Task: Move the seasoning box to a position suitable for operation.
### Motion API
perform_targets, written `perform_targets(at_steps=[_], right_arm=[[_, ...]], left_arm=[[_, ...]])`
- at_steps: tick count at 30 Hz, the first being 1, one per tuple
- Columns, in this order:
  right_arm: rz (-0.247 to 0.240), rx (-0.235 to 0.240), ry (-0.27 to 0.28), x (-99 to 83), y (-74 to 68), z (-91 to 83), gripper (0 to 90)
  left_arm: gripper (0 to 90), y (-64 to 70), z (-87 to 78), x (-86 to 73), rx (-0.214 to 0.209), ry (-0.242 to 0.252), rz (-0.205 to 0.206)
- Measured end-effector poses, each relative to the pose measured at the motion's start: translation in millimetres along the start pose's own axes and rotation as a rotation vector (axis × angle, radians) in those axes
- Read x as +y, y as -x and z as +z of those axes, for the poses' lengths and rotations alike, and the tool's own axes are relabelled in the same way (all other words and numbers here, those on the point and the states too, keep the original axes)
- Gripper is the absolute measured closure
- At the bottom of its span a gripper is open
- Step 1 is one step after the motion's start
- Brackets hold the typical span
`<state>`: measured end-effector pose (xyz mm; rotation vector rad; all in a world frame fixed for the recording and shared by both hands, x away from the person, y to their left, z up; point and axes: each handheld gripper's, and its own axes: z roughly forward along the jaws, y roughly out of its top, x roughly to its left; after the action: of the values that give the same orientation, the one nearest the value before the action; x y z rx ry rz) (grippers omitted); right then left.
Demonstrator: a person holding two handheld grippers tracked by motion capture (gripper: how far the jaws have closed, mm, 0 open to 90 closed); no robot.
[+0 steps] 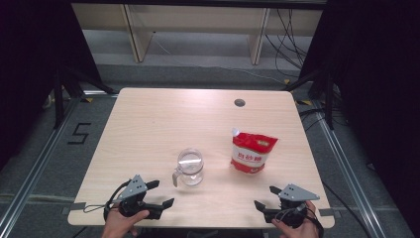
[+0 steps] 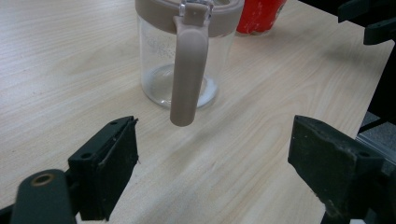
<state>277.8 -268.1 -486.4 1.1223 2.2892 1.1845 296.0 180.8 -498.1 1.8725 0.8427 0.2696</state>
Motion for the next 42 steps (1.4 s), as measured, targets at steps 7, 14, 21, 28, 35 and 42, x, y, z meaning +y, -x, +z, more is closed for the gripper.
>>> perform_targets(at_steps=[7,14,21,28,35,42], right_arm=[[-0.023,0.012,0.010,0.6,0.2,2.7,24.3],[-0.020,-0.005,0.006,0.9,-1.1,2.1,24.3],[0.008,0.012,0.004,0.5,-2.8,3.2,24.8],[-0.017,0.001,0.008,0.7,-0.8,4.4,24.9],[-0.035,0.005,0.007,0.9,-0.6,5.4,24.9],[-0.026,0.024,-0.002,0.7,-2.4,5.7,25.1]], left_arm=[[15.7,1.4,-0.7,0.8,0.016,0.001,0.009],[15.9,1.8,-0.9,1.7,0.030,-0.003,0.024],[15.7,2.7,3.6,2.3,0.060,-0.003,0.026],[26.6,6.7,14.5,11.4,0.069,-0.008,0.081],[47.1,8.2,27.2,21.7,0.120,0.013,0.149],[68.3,3.4,34.8,24.7,0.152,0.033,0.194]])
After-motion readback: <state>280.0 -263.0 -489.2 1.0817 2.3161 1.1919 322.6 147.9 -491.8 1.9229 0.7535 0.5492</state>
